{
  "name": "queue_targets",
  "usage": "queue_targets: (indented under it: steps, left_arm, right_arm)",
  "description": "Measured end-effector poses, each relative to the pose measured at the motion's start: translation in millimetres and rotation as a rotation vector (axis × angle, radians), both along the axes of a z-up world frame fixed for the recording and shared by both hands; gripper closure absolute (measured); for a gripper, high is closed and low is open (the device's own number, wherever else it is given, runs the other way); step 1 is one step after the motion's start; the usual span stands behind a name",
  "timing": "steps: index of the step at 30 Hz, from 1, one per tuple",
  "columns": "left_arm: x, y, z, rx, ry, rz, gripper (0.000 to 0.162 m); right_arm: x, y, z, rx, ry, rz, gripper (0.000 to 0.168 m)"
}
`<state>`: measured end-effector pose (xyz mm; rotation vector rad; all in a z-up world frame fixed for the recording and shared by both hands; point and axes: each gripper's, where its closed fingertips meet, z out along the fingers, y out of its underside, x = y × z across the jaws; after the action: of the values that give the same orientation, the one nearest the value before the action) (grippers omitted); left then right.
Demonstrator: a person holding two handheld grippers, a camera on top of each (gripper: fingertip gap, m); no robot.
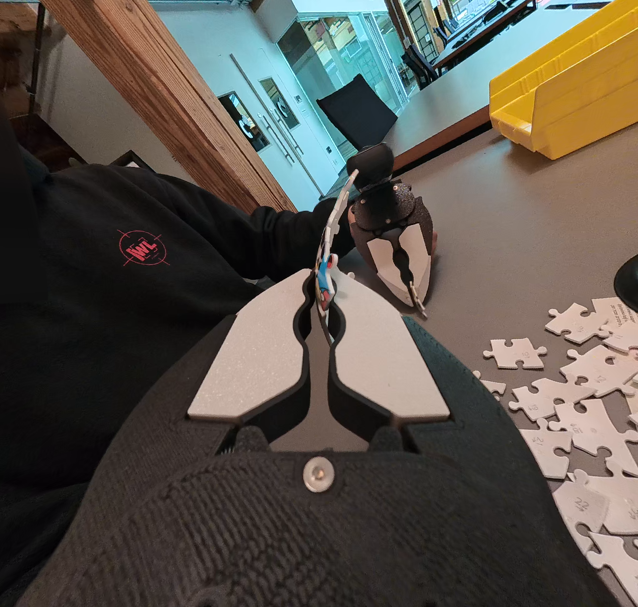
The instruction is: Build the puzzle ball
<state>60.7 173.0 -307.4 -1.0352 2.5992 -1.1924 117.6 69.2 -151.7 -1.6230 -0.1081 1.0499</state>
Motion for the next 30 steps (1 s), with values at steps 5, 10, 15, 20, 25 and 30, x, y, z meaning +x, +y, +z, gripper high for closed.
queue_targets:
  steps: [5, 10, 15, 20, 25, 30]
  left_arm:
    - [0, -1, 0, 0.009, -0.016, -0.018, 0.16]
    - [1, 7, -4, 0.087, -0.028, -0.013, 0.16]
    - [3, 5, -4, 0.094, -0.048, -0.019, 0.16]
    - [3, -6, 13, -0.058, -0.033, -0.024, 0.16]
    - [-3, -33, 79, -0.312, -0.036, -0.126, 0.16]
    - [-10, -55, 142, -0.406, 0.032, -0.269, 0.16]
  right_arm:
    - [-1, -1, 1, 0.002, -0.003, 0.001, 0.164]
    - [0, -1, 1, 0.004, -0.002, 0.001, 0.164]
    - [-1, -1, 1, 0.004, -0.003, 0.001, 0.164]
    - [0, 1, 1, 0.006, 0.002, 0.0, 0.164]
    - [-5, 7, 3, 0.02, 0.067, 0.032, 0.164]
    - [-23, 10, 2, -0.004, 0.083, 0.121, 0.164]
